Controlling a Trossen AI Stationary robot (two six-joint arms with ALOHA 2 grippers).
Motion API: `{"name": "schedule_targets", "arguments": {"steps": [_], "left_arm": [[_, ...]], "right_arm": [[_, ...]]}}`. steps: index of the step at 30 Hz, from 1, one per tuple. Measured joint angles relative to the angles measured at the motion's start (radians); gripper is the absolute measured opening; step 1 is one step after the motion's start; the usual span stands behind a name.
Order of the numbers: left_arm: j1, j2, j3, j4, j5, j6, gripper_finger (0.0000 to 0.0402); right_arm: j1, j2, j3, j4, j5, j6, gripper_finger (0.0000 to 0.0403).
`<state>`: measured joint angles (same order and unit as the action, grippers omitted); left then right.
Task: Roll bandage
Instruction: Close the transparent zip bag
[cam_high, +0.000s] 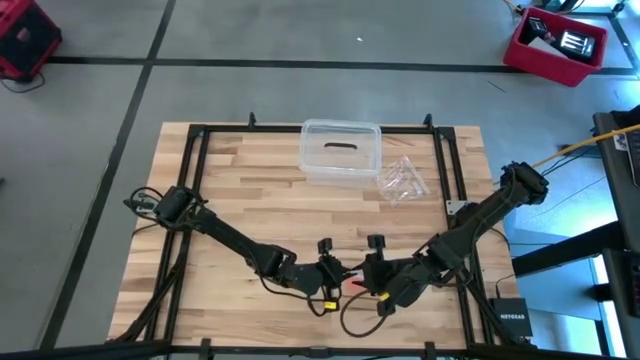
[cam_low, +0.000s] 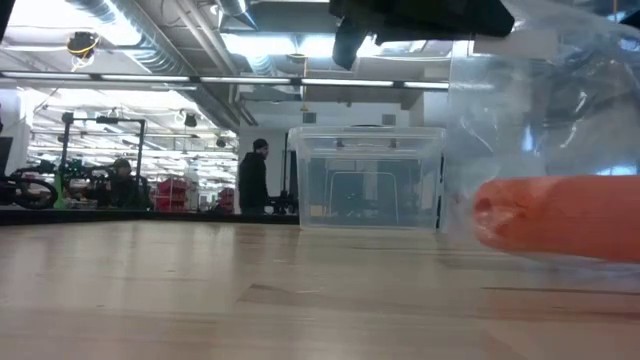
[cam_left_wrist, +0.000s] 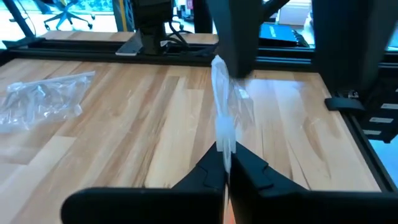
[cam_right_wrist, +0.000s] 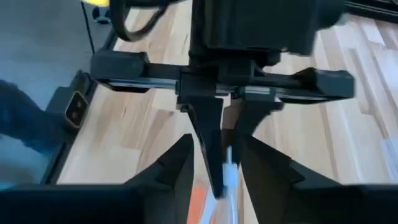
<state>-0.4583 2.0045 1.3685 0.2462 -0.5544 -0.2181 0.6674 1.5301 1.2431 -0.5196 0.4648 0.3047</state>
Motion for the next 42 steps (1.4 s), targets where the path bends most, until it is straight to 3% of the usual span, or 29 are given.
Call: {"name": "schedule_targets", "arguments": {"steps": [19, 24, 42], "left_arm": [[-0.020, 0.001, 0.000, 0.003, -0.018, 0.019, 0.0000], [-0.040, 0.003, -0.002, 0.018, -0.069, 0.067, 0.0000], [-0.048, 0.000, 0.000, 0.043, -0.089, 0.076, 0.0000]], "right_arm": [[-0.013, 0.059, -0.011, -0.052, -0.005, -0.024, 0.0013], [-0.013, 0.058, -0.010, -0.074, -0.034, -0.008, 0.0008], [-0.013, 0.061, -0.013, -0.239, -0.102, 0.095, 0.0010]]}}
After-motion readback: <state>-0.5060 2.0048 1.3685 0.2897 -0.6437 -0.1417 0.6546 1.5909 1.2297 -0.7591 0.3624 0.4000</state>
